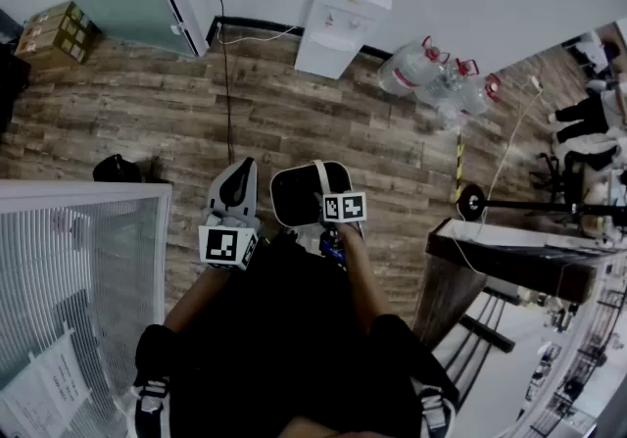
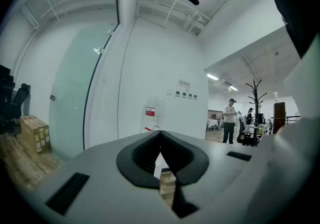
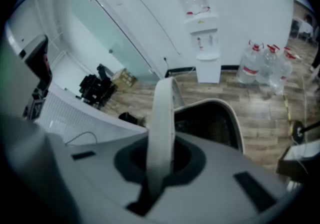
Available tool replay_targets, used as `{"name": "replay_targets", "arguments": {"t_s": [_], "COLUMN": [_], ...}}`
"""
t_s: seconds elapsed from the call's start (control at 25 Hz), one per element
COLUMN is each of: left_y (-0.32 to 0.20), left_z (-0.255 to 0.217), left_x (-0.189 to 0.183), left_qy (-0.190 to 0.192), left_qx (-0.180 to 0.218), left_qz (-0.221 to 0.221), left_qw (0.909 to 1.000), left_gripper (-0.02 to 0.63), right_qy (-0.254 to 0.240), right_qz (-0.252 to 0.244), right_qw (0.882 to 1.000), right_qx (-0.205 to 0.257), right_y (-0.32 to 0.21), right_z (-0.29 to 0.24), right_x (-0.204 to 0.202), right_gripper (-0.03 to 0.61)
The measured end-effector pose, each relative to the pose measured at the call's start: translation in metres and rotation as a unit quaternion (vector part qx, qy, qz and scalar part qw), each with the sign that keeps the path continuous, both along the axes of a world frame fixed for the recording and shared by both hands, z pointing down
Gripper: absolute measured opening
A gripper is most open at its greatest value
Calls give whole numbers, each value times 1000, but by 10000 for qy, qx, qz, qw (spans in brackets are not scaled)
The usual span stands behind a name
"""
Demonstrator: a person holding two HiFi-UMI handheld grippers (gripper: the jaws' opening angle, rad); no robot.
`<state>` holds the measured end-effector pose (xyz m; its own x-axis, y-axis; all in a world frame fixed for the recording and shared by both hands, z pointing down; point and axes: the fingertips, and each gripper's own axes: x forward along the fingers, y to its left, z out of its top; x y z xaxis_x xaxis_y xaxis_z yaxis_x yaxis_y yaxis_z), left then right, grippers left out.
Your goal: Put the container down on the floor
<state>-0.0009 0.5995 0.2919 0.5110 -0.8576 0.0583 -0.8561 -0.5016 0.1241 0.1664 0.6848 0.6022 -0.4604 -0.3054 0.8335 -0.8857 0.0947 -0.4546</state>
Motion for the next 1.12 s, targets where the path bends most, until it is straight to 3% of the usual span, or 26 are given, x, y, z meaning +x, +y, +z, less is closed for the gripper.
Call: {"name": "replay_targets", "arguments": {"t_s": [0.56, 1.12], "left_y": [15, 29], "left_z": [1, -2], "left_x": [9, 17], "left_qy": [-85, -141], "left_qx": [8, 112], "left_qz": [-111, -757], "left_qw": [9999, 9970], "left_gripper": [28, 28], "right_qy": [-16, -166], "right_qz": [-115, -252], "right_qw": [9999, 9994], "right_qx": [79, 152], "right_y": [8, 4], "right_z": [-2, -1], "right_x": [11, 40], "right_gripper": [34, 34]}}
